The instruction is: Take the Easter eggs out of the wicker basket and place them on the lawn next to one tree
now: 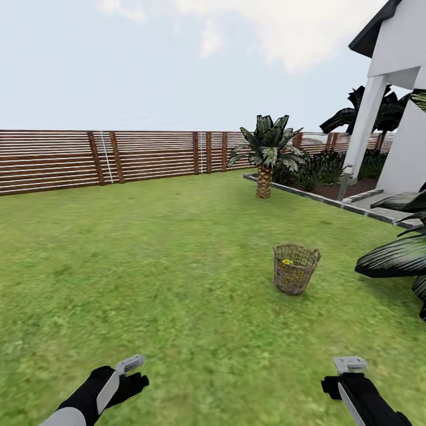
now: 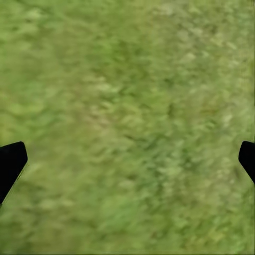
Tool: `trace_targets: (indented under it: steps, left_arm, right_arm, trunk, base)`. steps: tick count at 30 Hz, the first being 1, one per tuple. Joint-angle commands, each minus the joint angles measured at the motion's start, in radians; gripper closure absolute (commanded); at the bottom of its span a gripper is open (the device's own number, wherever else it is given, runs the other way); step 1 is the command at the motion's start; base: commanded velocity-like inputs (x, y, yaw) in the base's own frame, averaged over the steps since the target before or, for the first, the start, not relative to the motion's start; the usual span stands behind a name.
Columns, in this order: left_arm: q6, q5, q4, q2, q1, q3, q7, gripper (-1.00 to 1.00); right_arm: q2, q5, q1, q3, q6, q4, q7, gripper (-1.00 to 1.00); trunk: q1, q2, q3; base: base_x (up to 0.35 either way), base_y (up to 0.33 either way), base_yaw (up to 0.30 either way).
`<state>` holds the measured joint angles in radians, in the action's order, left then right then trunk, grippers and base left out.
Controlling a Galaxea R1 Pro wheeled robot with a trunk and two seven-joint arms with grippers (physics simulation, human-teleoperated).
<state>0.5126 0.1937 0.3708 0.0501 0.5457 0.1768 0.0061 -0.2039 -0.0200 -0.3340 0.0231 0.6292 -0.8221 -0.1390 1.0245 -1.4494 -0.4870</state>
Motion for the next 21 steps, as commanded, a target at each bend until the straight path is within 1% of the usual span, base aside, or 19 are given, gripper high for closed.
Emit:
trace_targets:
  steps: [1, 15, 16, 21]
  left_arm:
    - [0.0, 0.006, 0.001, 0.0, 0.0, 0.005, 0.0, -1.0]
    - [-0.078, 0.005, 0.0, -0.001, 0.0, 0.004, -0.001, -1.0]
    - [-0.097, 0.006, -0.001, -0.001, 0.0, 0.004, -0.001, -1.0]
    - [-0.097, 0.006, -0.003, -0.001, 0.0, 0.004, 0.0, -1.0]
  right_arm:
    - [0.0, -0.003, 0.0, -0.001, 0.005, -0.001, -0.004, -1.0]
    - [0.0, -0.005, 0.0, -0.001, 0.004, -0.002, -0.004, -1.0]
    - [0.001, -0.005, 0.0, -0.001, 0.004, -0.002, -0.004, -1.0]
    - [0.002, -0.005, 0.0, -0.002, 0.003, -0.002, -0.004, -1.0]
  trunk:
    - [0.001, -0.001, -0.001]
    - [0.001, -0.001, -0.001]
    - [0.001, -0.001, -0.001]
    - [0.001, -0.001, -0.001]
  base:
    - [0.316, 0.0, 0.0]
    - [0.342, 0.0, 0.0]
    - [0.345, 0.0, 0.0]
    - [0.345, 0.0, 0.0]
